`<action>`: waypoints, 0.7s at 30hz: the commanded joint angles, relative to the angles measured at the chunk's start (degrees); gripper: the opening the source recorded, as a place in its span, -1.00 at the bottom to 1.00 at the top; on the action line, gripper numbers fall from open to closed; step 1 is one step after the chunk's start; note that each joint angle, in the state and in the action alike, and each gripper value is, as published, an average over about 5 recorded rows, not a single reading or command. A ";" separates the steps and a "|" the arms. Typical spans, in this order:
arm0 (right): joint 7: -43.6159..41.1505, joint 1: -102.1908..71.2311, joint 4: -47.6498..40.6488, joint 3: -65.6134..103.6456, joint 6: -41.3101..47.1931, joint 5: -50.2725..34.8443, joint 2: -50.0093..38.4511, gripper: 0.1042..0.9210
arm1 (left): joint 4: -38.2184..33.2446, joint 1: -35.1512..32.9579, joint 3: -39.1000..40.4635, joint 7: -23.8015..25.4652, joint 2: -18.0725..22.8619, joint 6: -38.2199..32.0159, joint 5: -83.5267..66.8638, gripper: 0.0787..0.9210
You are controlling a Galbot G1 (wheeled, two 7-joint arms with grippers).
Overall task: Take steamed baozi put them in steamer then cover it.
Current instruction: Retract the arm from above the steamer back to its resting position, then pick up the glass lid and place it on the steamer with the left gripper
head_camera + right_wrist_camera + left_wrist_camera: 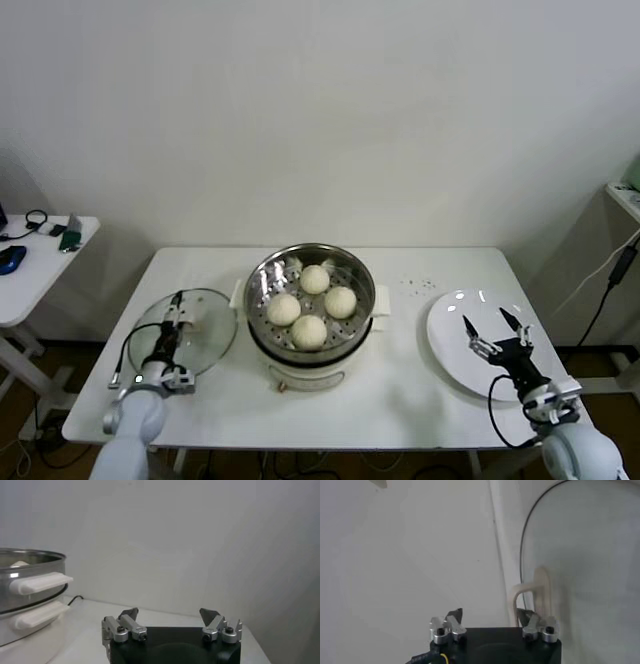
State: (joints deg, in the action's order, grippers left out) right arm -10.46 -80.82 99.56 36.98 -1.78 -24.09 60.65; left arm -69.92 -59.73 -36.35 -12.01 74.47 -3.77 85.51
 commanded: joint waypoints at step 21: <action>-0.82 0.53 -1.55 0.04 -1.37 3.01 1.16 0.76 | -7.16 -3.37 0.67 1.36 -3.32 0.54 -8.10 -0.83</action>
State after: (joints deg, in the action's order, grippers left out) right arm -11.18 -80.34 98.20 36.99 -3.00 -21.53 61.80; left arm -71.19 -60.94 -35.84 -10.94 72.83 -4.13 81.20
